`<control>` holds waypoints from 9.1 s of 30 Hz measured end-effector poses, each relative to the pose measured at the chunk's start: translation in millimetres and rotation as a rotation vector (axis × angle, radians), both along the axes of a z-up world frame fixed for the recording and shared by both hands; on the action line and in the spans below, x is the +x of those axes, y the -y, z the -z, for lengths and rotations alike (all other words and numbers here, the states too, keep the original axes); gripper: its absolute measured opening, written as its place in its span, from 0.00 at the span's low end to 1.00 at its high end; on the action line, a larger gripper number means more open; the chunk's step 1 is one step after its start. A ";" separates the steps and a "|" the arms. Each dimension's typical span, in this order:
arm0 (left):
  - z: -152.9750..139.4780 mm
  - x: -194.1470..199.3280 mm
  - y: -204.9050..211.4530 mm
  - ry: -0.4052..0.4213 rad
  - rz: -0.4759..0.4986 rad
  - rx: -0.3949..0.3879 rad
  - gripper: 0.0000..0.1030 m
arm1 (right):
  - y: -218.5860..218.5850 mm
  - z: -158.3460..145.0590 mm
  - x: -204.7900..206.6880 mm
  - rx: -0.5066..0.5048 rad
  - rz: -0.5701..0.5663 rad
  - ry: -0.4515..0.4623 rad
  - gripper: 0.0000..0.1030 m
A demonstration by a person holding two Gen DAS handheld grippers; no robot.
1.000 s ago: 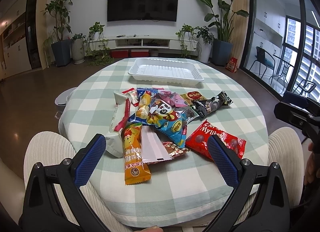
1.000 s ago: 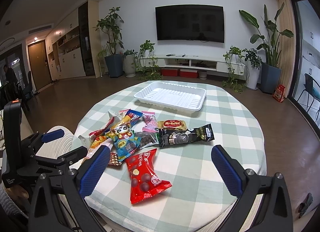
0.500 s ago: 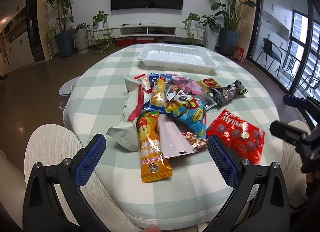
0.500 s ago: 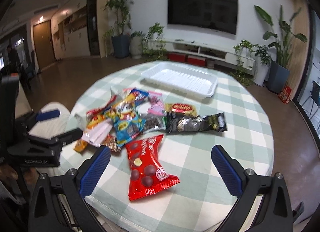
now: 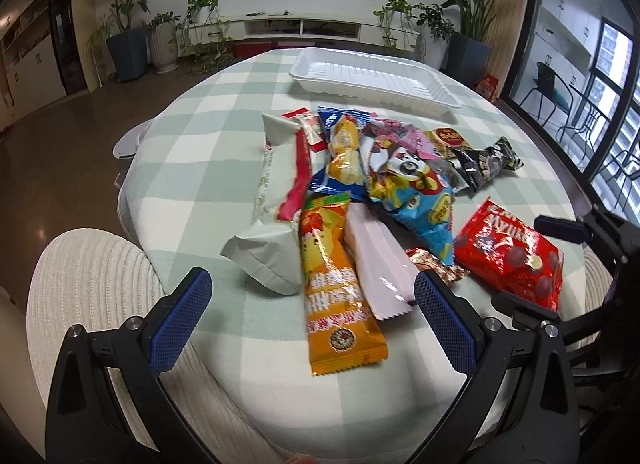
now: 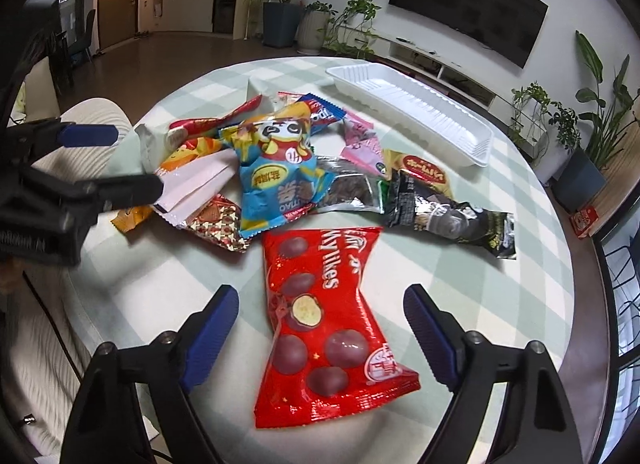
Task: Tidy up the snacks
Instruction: 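Grasp the red Mylikes bag with the right gripper while the left grasps the white-red wafer bar, then carry both packets to the white tray and open both grippers, then grasp the blue panda bag with the right gripper while the left grasps the orange ice-pop packet, then carry both packets into the white tray and release them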
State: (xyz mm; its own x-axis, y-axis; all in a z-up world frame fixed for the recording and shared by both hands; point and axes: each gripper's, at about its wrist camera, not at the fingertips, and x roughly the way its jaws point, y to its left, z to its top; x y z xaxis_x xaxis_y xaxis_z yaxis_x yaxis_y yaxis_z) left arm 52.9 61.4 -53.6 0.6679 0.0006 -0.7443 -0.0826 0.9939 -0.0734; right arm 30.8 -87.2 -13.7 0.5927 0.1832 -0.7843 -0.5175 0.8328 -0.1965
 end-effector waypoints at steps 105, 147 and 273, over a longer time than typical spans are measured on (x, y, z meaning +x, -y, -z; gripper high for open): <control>-31.3 264.2 -91.0 -0.113 0.192 -0.742 0.19 | 113.1 64.5 291.7 1.336 0.364 -0.539 0.40; -67.7 206.3 -67.9 0.005 0.129 -0.325 0.48 | 77.6 -29.5 236.3 0.838 0.258 -0.158 0.71; -12.9 59.2 -73.5 -0.100 0.136 -0.587 0.18 | 22.5 21.2 142.8 0.914 0.059 -0.483 0.43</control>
State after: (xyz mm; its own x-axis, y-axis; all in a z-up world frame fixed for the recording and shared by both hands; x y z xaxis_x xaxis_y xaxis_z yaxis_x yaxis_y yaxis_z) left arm 112.1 134.9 -40.7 0.5603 -0.5093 -0.6531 0.0075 0.7917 -0.6109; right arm 173.6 -109.7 -34.9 0.2792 0.8094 -0.5167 -0.3269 0.5861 0.7414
